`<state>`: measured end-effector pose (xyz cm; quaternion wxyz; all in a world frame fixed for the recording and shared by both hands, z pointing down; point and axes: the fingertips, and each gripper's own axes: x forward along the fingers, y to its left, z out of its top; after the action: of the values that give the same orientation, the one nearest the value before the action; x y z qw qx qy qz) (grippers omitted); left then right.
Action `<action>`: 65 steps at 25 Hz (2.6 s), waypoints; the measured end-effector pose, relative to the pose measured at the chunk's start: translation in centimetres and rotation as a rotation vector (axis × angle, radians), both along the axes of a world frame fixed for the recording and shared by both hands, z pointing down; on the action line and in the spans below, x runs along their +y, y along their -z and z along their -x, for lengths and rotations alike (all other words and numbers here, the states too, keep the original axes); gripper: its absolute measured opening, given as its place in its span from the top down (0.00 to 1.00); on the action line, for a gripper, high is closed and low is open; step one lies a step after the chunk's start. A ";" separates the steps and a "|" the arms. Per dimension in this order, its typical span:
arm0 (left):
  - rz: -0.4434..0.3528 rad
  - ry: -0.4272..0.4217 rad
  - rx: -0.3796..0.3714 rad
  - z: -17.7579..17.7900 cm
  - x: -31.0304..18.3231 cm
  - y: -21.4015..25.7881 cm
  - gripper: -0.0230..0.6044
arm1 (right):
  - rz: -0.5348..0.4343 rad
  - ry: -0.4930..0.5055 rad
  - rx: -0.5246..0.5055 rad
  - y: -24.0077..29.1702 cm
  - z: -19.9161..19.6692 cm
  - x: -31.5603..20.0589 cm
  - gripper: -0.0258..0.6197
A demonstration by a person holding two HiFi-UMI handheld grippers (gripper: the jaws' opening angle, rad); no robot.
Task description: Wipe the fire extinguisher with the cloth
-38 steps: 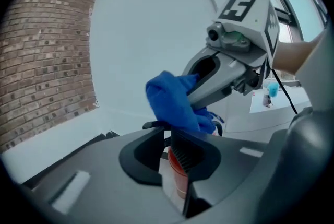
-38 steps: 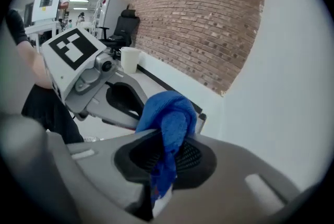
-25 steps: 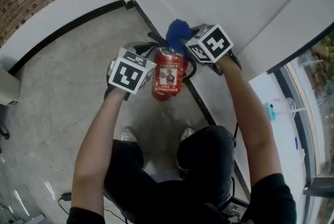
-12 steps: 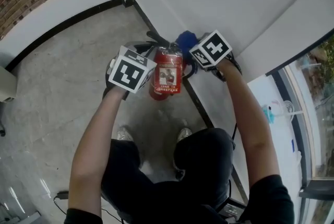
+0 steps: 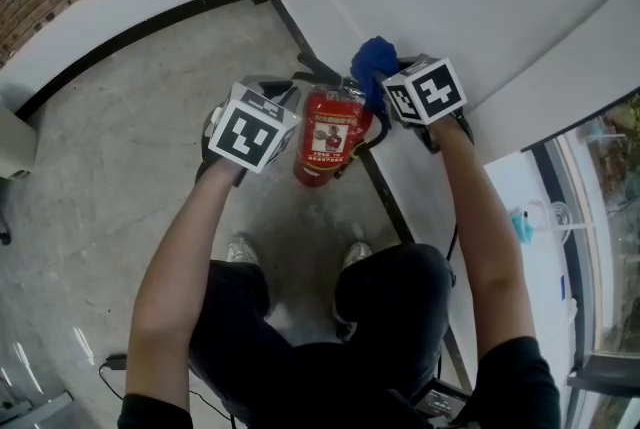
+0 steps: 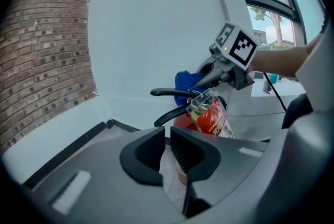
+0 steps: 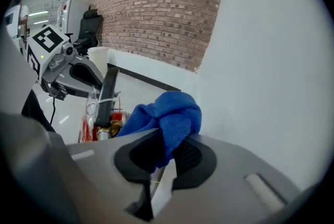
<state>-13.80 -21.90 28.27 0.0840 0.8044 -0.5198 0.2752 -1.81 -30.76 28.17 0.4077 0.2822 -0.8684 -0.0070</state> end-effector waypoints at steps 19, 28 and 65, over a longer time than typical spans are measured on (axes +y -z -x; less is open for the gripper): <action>0.145 -0.060 -0.109 -1.4 4.1 -4.7 0.92 | -0.095 -0.109 -0.024 -0.8 -6.9 7.8 0.89; 0.194 -0.007 -0.044 -2.3 8.0 -9.7 0.94 | 0.123 -0.157 -0.062 -11.2 -9.6 12.6 0.89; 0.158 0.337 0.109 -1.3 4.2 -19.8 0.96 | 0.146 0.053 -0.101 -23.0 -2.7 10.9 0.91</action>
<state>-12.52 -17.66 48.06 0.2197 0.7107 -0.6186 0.2529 0.90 -19.81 51.21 0.3824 0.2287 -0.8932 0.0599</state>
